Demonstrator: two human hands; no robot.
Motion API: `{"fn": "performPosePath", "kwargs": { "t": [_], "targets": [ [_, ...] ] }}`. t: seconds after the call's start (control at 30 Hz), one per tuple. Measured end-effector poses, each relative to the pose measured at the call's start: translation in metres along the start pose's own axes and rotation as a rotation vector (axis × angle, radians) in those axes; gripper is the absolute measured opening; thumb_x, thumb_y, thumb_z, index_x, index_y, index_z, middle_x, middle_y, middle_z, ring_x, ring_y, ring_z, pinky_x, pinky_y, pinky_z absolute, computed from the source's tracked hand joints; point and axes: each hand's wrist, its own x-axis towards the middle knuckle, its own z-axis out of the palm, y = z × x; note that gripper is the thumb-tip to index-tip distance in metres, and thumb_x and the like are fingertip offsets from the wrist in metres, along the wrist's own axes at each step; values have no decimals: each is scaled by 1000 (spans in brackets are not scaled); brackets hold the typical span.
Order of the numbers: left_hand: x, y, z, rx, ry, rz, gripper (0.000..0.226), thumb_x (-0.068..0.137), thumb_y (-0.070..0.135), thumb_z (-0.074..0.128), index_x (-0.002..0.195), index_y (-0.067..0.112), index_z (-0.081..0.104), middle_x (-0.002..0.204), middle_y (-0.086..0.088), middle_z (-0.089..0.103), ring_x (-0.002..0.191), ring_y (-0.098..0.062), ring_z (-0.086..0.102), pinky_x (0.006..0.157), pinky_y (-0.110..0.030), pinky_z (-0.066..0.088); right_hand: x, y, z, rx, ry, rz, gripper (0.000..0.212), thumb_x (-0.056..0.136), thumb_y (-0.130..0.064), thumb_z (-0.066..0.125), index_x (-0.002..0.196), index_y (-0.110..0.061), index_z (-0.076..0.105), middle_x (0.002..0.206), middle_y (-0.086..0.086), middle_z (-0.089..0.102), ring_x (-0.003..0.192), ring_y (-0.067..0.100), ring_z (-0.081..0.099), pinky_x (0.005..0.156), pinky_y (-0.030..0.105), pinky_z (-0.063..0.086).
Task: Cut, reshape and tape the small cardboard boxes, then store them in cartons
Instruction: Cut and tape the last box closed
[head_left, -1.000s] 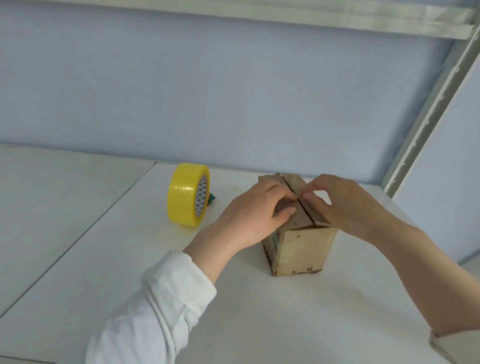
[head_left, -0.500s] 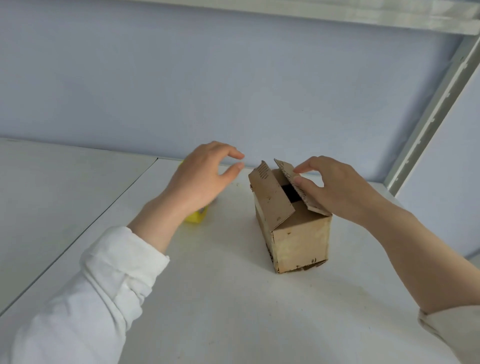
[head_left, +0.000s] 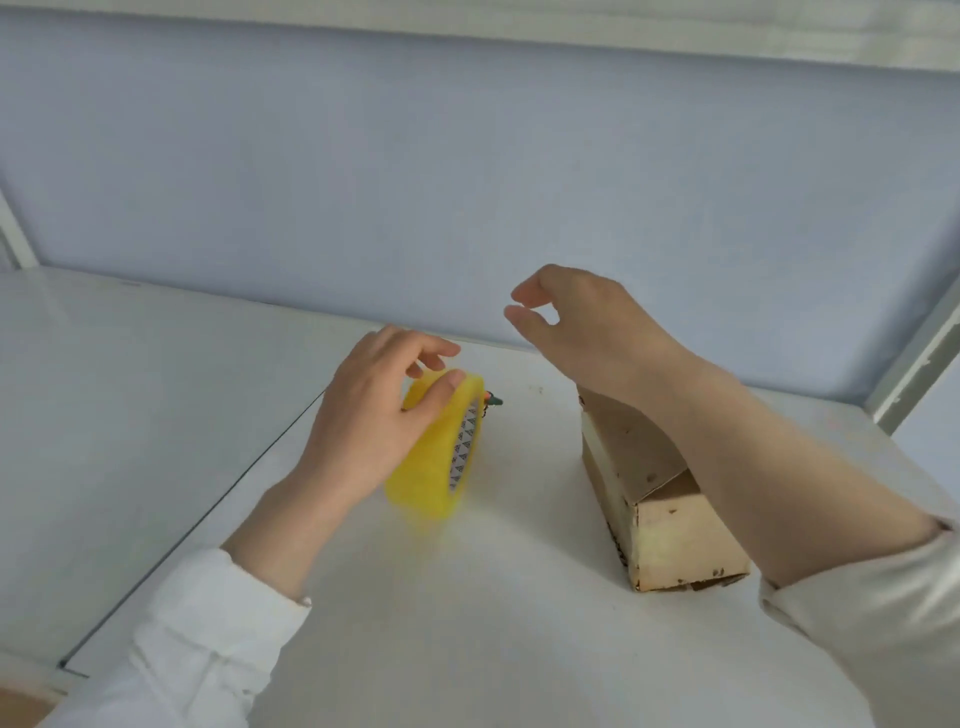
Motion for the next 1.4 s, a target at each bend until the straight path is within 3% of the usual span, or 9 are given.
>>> {"fn": "performPosePath", "kwargs": {
  "t": [0.1, 0.27, 0.4, 0.53, 0.7, 0.83, 1.07, 1.23, 1.4],
  "targets": [
    [-12, -2, -5, -145, 0, -306, 26, 83, 33, 62, 106, 27, 52, 108, 14, 50, 95, -3, 50, 76, -18, 37, 11, -10, 13, -2, -173, 67, 47, 97, -42, 42, 135, -15, 43, 137, 1, 48, 125, 18, 43, 93, 24, 32],
    [-33, -1, -23, -603, -154, -633, 54, 80, 28, 67, 127, 29, 42, 127, 13, 47, 114, -4, 49, 83, -14, 40, 12, -18, 32, -33, -417, 150, 58, 95, -47, 41, 130, 0, 48, 132, 12, 52, 112, 26, 54, 99, 34, 39],
    [-37, 6, -31, -686, -266, -748, 61, 62, 39, 58, 122, 29, 55, 121, 9, 59, 110, -11, 57, 97, -32, 44, 9, -23, 44, 286, -415, 109, 32, 91, -30, 58, 111, -5, 61, 102, 11, 65, 92, 20, 64, 83, 32, 56],
    [-30, 11, -30, -612, -175, -713, 10, 84, 30, 64, 93, 25, 65, 96, 5, 68, 95, -14, 63, 96, -38, 47, 2, -33, 40, 566, -343, 94, 13, 81, -19, 71, 87, -12, 62, 95, 14, 69, 84, 23, 68, 77, 25, 57],
    [-29, 13, -26, -627, -104, -700, 13, 81, 32, 68, 81, 19, 67, 80, 4, 68, 77, -13, 63, 81, -32, 48, -15, -36, 54, 617, -114, 120, 15, 83, -20, 69, 77, -19, 56, 95, 11, 68, 83, 27, 69, 84, 41, 54],
    [-28, 18, -17, -587, 10, -677, 19, 82, 29, 68, 70, 16, 61, 80, 2, 68, 75, -13, 60, 76, -32, 46, -28, -36, 63, 455, 124, 37, 17, 86, -22, 66, 77, -23, 51, 87, 3, 65, 75, 9, 57, 60, 11, 40],
    [-29, 49, -14, -495, 155, -447, 21, 86, 27, 64, 68, 20, 57, 86, 3, 69, 98, -16, 60, 84, -29, 46, -40, -39, 54, 627, 388, 101, 14, 88, -23, 63, 87, -21, 50, 82, -25, 52, 76, -5, 52, 64, 3, 39],
    [-6, 94, -28, -476, 226, -213, 20, 87, 31, 62, 69, 29, 53, 80, 14, 65, 91, -16, 60, 81, -27, 46, -54, -39, 3, 950, 469, 234, 11, 86, -28, 65, 86, -24, 55, 83, -8, 67, 83, 11, 67, 77, 28, 53],
    [5, 139, -26, -471, 144, -41, 18, 88, 30, 62, 72, 26, 54, 81, 15, 66, 87, 1, 59, 78, -5, 38, -79, -20, -35, 1298, 503, 363, 15, 87, -23, 65, 96, -12, 61, 77, 4, 72, 83, 22, 70, 86, 47, 54]
  ]
}}
